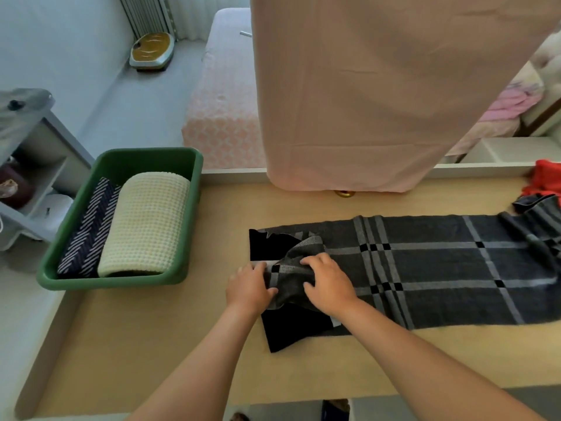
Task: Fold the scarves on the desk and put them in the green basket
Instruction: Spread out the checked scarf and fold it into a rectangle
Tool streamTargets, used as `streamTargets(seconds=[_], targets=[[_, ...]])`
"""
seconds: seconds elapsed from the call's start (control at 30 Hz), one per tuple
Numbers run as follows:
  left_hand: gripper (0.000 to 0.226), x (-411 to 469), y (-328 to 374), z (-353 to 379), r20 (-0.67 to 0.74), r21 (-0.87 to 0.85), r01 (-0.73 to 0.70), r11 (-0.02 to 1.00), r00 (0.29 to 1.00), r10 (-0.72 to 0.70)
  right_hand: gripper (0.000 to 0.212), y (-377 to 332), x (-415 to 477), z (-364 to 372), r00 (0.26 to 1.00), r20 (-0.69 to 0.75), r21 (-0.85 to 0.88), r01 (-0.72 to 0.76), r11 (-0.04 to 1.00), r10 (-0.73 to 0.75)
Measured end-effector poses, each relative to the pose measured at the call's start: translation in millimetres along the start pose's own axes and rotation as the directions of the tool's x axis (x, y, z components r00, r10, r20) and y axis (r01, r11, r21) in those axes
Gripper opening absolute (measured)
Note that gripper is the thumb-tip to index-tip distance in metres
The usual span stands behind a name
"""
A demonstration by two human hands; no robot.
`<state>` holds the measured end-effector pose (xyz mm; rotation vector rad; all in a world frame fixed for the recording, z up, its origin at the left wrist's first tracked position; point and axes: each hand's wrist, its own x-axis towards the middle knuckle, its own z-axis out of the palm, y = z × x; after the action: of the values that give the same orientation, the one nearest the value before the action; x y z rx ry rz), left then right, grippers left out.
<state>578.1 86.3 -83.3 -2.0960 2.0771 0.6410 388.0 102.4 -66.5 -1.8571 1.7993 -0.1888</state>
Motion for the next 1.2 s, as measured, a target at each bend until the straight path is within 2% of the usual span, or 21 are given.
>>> streamTargets(seconds=[0.1, 0.17, 0.2, 0.27, 0.33, 0.37, 0.4, 0.47, 0.53, 0.6, 0.63, 0.67, 0.73, 0.77, 0.83, 0.9, 0.97, 1.0, 1.07, 1.13, 1.2], targets=[[0.019, 1, 1, -5, -0.13, 0.06, -0.066, 0.996, 0.989, 0.074, 0.071, -10, 4, 13, 0.99, 0.089, -0.018, 0.115, 0.993, -0.113], [0.018, 0, 4, -10, -0.174, -0.102, -0.151, 0.983, 0.976, 0.131, 0.087, -15, 6, 17, 0.985, 0.127, -0.003, 0.115, 0.993, -0.114], [0.022, 0, 7, -14, -0.154, -0.252, -0.184, 0.95, 0.977, 0.148, 0.085, -17, 6, 17, 0.987, 0.121, 0.013, 0.101, 0.995, -0.102], [0.02, -1, 19, -26, -0.101, -0.537, -0.207, 0.818, 0.978, 0.181, 0.056, -17, 7, 12, 0.997, 0.039, 0.098, 0.055, 0.994, -0.059], [0.008, -1, 33, -37, -0.131, -0.67, -0.206, 0.713, 0.978, 0.159, 0.021, -12, 10, -1, 0.997, -0.052, 0.278, -0.04, 0.96, 0.057], [0.007, -1, 39, -40, -0.143, -0.709, -0.194, 0.678, 0.981, 0.131, 0.017, -8, 11, -11, 0.987, -0.071, 0.377, -0.106, 0.92, 0.143], [0.009, -1, 44, -42, -0.145, -0.718, -0.179, 0.672, 0.984, 0.107, 0.018, -1, 13, -21, 0.969, -0.086, 0.465, -0.167, 0.869, 0.233], [0.011, -3, 51, -40, -0.154, -0.653, -0.172, 0.738, 0.984, 0.092, 0.024, 19, 13, -44, 0.908, -0.118, 0.601, -0.256, 0.757, 0.401], [0.014, -6, 55, -30, -0.151, -0.56, -0.177, 0.809, 0.982, 0.11, 0.03, 47, 9, -63, 0.813, -0.172, 0.682, -0.309, 0.663, 0.557], [0.016, -8, 57, -16, -0.112, -0.472, -0.18, 0.863, 0.983, 0.144, 0.041, 75, -3, -76, 0.717, -0.233, 0.671, -0.371, 0.642, 0.657], [0.016, -10, 59, -10, -0.081, -0.437, -0.188, 0.88, 0.982, 0.169, 0.051, 88, -10, -80, 0.69, -0.267, 0.625, -0.408, 0.666, 0.673], [0.013, -11, 60, -3, -0.045, -0.411, -0.197, 0.89, 0.98, 0.196, 0.064, 100, -16, -80, 0.687, -0.313, 0.531, -0.447, 0.72, 0.656], [0.011, -14, 64, 8, 0.041, -0.344, -0.232, 0.91, 0.964, 0.261, 0.087, 118, -26, -75, 0.755, -0.386, 0.191, -0.498, 0.846, 0.531], [0.021, -15, 65, 12, 0.104, -0.29, -0.252, 0.923, 0.951, 0.293, 0.089, 123, -30, -69, 0.807, -0.397, 0.01, -0.472, 0.881, 0.437], [0.042, -19, 66, 22, 0.214, -0.136, -0.303, 0.943, 0.921, 0.327, 0.082, 123, -34, -58, 0.916, -0.344, -0.235, -0.296, 0.926, 0.206], [0.056, -24, 65, 32, 0.274, 0.068, -0.37, 0.927, 0.9, 0.339, 0.066, 120, -35, -47, 0.984, -0.177, -0.279, -0.034, 0.96, -0.017], [0.06, -28, 62, 40, 0.282, 0.2, -0.393, 0.898, 0.901, 0.331, 0.053, 119, -38, -37, 0.987, 0.077, -0.225, 0.153, 0.962, -0.139], [0.058, -30, 60, 42, 0.266, 0.209, -0.39, 0.897, 0.905, 0.332, 0.05, 119, -40, -32, 0.972, 0.165, -0.237, 0.203, 0.95, -0.167], [0.045, -33, 56, 43, 0.203, 0.154, -0.385, 0.91, 0.914, 0.352, 0.047, 122, -43, -24, 0.961, 0.206, -0.309, 0.242, 0.92, -0.184], [0.034, -36, 50, 39, 0.144, 0.056, -0.361, 0.931, 0.925, 0.35, 0.032, 125, -44, -21, 0.97, 0.156, -0.361, 0.229, 0.904, -0.184], [0.038, -39, 42, 34, 0.125, -0.055, -0.295, 0.954, 0.946, 0.3, 0.018, 122, -44, -24, 0.98, 0.089, -0.338, 0.197, 0.92, -0.178]])
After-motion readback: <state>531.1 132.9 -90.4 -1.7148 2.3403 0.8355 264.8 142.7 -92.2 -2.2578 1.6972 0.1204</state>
